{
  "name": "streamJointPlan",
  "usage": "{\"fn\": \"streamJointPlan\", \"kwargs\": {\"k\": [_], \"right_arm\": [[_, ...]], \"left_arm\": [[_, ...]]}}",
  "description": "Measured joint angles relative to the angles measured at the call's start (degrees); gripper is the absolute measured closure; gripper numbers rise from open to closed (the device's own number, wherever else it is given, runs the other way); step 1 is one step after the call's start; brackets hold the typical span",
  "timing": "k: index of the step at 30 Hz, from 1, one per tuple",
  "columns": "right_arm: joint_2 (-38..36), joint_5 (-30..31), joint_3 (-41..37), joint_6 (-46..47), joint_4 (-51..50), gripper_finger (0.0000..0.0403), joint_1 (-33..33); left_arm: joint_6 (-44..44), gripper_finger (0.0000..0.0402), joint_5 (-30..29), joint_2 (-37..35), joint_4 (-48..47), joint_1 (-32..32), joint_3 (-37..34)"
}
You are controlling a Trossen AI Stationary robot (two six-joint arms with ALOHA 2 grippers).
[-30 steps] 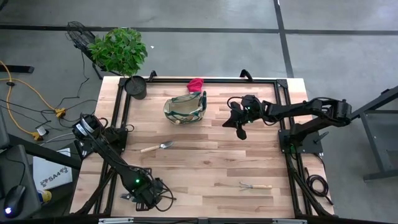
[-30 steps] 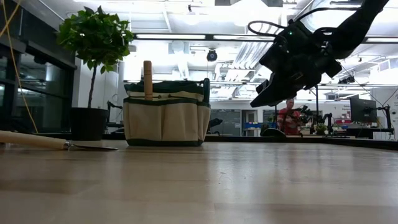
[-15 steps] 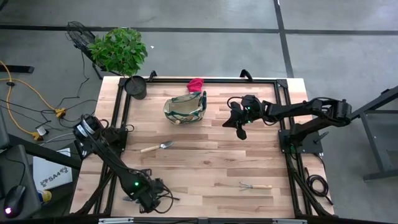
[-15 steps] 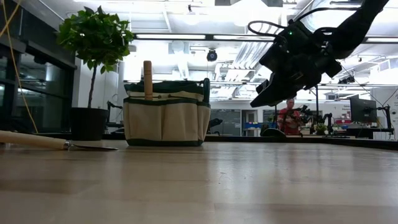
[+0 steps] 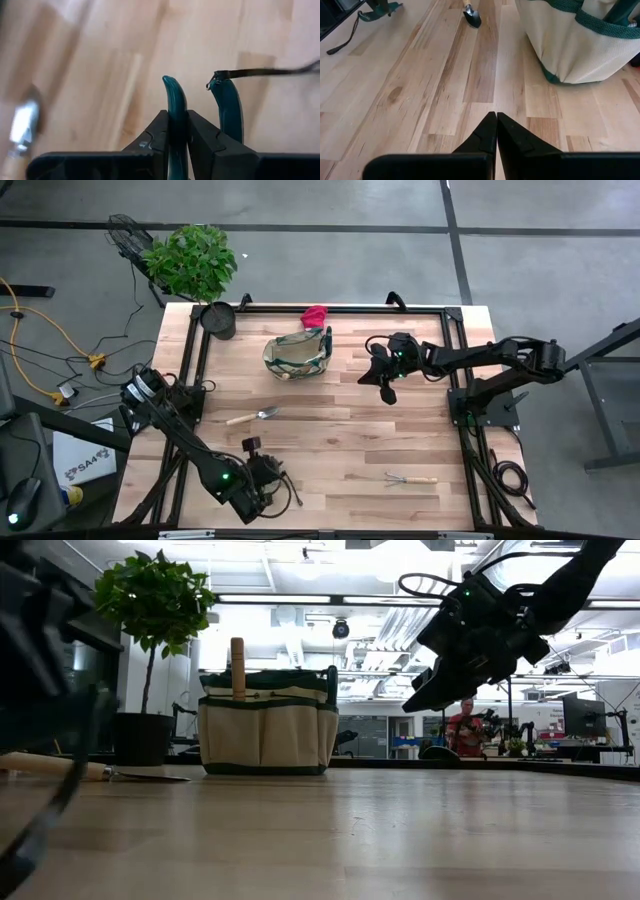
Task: Pick & Place Garden tools in Gardening bag
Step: Put the shear scissor into the gardening bag
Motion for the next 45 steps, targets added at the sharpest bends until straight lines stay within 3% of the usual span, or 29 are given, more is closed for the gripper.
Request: {"fn": "streamJointPlan", "kwargs": {"k": [11,15,18,25,30,38,45], "right_arm": [[0.0,0.0,-0.02,-0.01,0.05,0.0399,-0.01],[0.0,0.0,-0.02,-0.01,0.58,0.0399,0.0],[0.0,0.0,-0.02,-0.01,0.94,0.0399,0.0],[0.0,0.0,-0.02,0.14,1.32,0.0399,-0.02],[0.0,0.0,-0.02,0.19,0.94,0.0399,0.0],[0.0,0.02,-0.02,0.31,0.38,0.0399,-0.02],[0.0,0.04,-0.02,1.71,-0.05,0.0399,0.06]], "left_arm": [[6.68,0.0364,-18.05,-5.43,-0.74,-0.02,0.02],[10.63,0.0364,-18.35,-7.65,0.6,1.48,0.02],[18.53,0.0364,-15.83,-8.27,6.18,4.37,0.0],[49.27,0.0364,-1.02,-8.28,36.91,15.89,-3.55],[66.1,0.0365,2.38,-8.33,48.17,23.19,-5.29],[78.19,0.0366,19.06,-10.29,63.71,33.69,-8.08],[83.54,0.0366,25.19,-14.37,74.61,40.11,-13.68]]}}
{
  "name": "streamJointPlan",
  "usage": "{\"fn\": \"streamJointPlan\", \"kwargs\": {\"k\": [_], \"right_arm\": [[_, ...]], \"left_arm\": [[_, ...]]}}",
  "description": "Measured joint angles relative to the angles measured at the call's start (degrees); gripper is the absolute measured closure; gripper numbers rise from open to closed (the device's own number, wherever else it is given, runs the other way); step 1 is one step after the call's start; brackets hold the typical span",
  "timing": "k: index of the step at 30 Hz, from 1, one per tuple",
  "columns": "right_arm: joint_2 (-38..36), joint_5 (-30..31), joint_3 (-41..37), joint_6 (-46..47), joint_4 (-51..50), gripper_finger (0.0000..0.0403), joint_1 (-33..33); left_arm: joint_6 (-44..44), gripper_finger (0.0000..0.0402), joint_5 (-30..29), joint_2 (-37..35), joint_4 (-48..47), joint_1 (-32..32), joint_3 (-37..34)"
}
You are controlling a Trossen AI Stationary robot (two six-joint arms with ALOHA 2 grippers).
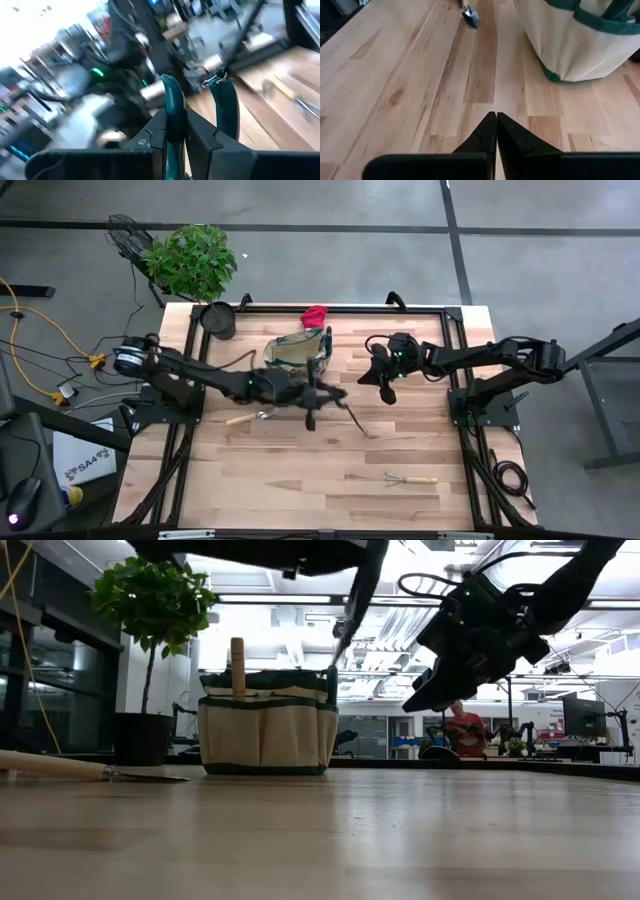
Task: Pick & Place Garden tools in Gardening bag
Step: Put the shear scissor into the gardening bag
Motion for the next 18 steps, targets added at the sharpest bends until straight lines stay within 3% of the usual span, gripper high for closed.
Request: {"fn": "streamJointPlan", "kwargs": {"k": [11,18], "right_arm": [[0.55,1.94,-0.02,0.24,-0.58,0.0399,0.03],[0.57,2.98,-0.02,1.61,-0.25,0.0399,0.05]], "left_arm": [[3.88,0.0366,-2.02,-19.48,2.57,1.46,-12.86],[2.18,0.0366,-9.14,-29.6,7.86,1.48,-25.64]]}}
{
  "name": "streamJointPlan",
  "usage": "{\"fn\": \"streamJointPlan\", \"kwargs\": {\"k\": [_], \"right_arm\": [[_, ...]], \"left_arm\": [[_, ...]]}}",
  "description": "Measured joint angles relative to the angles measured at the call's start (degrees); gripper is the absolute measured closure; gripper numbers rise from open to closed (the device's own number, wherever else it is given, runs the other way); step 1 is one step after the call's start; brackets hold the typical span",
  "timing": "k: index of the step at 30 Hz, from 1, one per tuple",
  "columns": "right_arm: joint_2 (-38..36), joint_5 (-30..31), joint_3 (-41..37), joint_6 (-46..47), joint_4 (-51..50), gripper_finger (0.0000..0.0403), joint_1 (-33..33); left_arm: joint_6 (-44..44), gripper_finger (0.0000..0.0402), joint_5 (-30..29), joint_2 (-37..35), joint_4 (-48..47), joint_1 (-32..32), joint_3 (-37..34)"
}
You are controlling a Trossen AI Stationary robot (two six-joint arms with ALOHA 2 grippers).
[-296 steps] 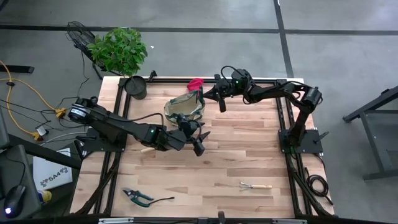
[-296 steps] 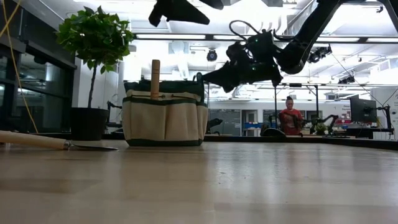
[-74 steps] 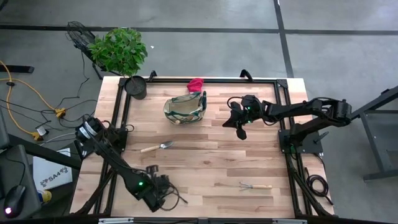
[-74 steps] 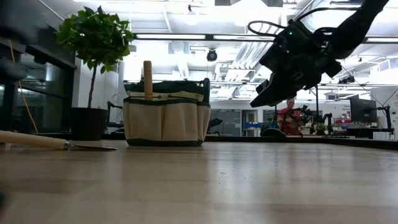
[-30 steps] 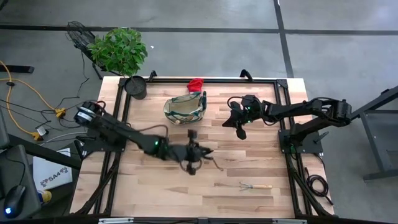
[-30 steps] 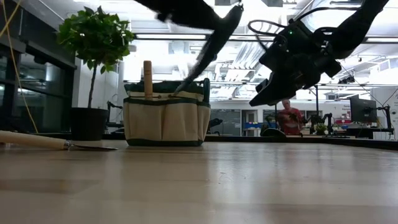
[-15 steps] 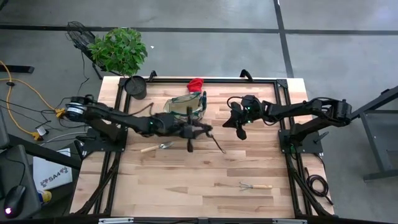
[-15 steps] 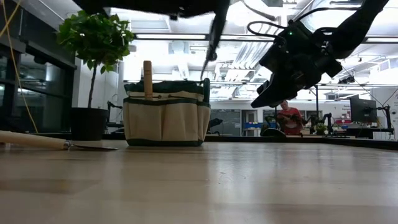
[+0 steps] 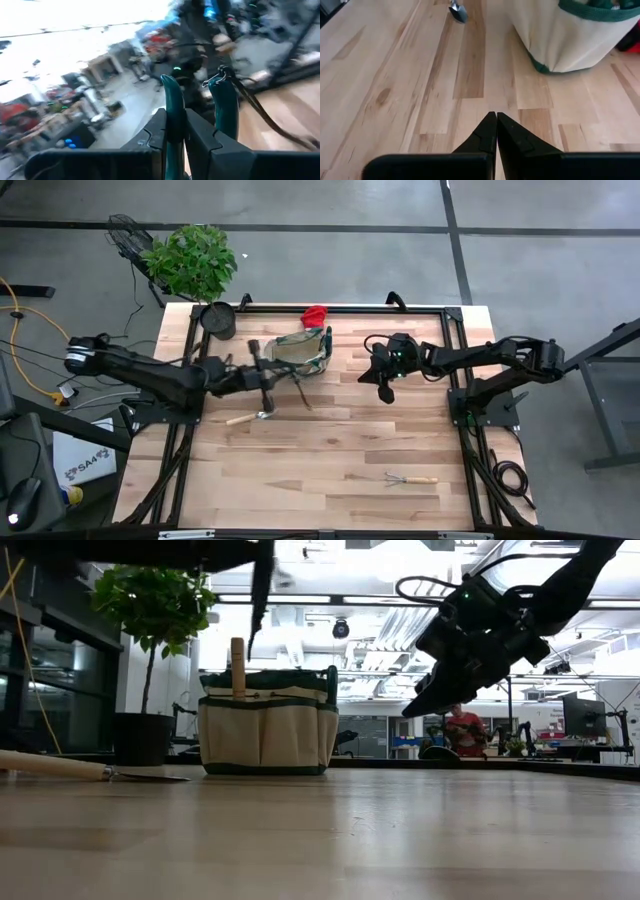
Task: Pick & Place Garden tools in Gardening bag
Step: Put the shear scissor into the gardening bag
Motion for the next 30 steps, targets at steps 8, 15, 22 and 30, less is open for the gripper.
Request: {"fn": "streamJointPlan", "kwargs": {"k": [8,15,22,30], "right_arm": [[0.0,-0.01,0.0,1.4,-0.38,0.0399,0.0],[0.0,1.16,0.0,1.32,-0.08,0.0399,0.0],[0.0,1.48,0.0,1.38,-0.12,0.0399,0.0],[0.0,1.48,0.0,1.38,-0.12,0.0399,0.0]], "left_arm": [[1.76,0.0366,-5.04,-8.0,14.72,-0.01,-12.86],[2.42,0.0366,-9.09,-13.49,21.4,-0.02,-19.19],[3.44,0.0366,-14.59,-18.18,21.18,-0.04,-22.52],[3.88,0.0366,-22.18,-20.05,19.7,0.0,-23.47]]}}
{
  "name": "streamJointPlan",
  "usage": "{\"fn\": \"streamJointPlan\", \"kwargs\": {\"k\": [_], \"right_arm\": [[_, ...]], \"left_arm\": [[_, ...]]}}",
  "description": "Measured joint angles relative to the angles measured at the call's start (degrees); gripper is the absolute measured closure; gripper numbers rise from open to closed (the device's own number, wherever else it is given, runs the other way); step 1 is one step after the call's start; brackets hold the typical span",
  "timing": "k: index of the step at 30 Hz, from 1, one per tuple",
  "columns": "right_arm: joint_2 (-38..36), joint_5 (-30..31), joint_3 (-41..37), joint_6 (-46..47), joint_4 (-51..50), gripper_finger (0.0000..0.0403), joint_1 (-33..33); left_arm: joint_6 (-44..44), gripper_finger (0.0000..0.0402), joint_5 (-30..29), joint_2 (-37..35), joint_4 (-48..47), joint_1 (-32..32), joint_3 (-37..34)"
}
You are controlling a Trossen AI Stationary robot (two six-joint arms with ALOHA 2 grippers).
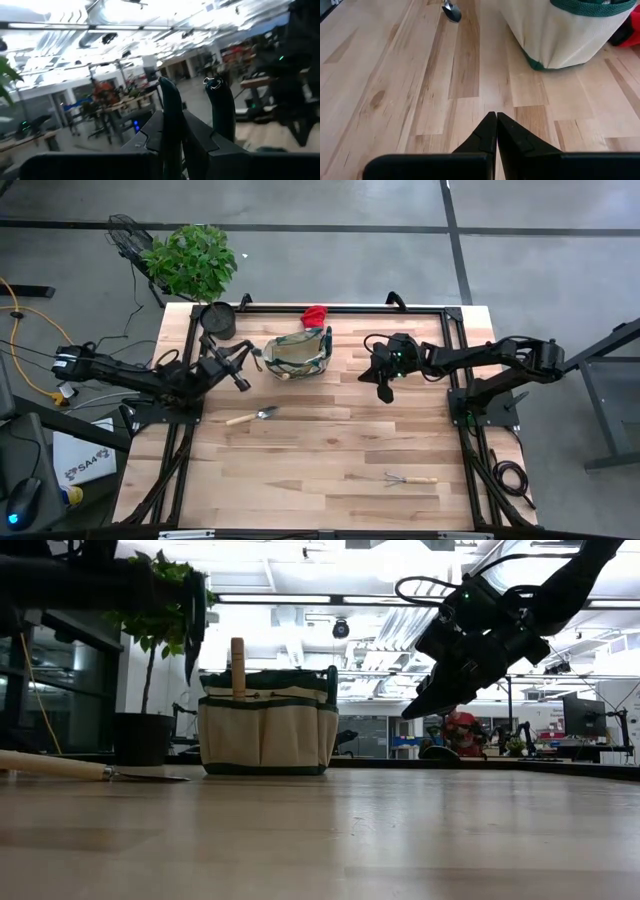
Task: Pick & Place Garden tools in Gardening bag
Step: Put the shear scissor into the gardening bag
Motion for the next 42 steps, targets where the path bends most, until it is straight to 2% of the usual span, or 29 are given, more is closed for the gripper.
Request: {"fn": "streamJointPlan", "kwargs": {"k": [9,21,42], "right_arm": [[0.0,0.0,0.0,0.0,0.0,0.0399,0.0],[0.0,0.0,0.0,-0.15,0.04,0.0399,0.0],[0.0,0.03,0.0,-0.17,1.76,0.0399,0.0]], "left_arm": [[-4.49,0.0366,-0.28,0.02,-7.92,0.0,-0.03],[-5.73,0.0366,0.93,0.26,-8.66,0.0,-0.03],[-5.18,0.0366,7.06,0.63,-6.06,0.04,0.02]]}}
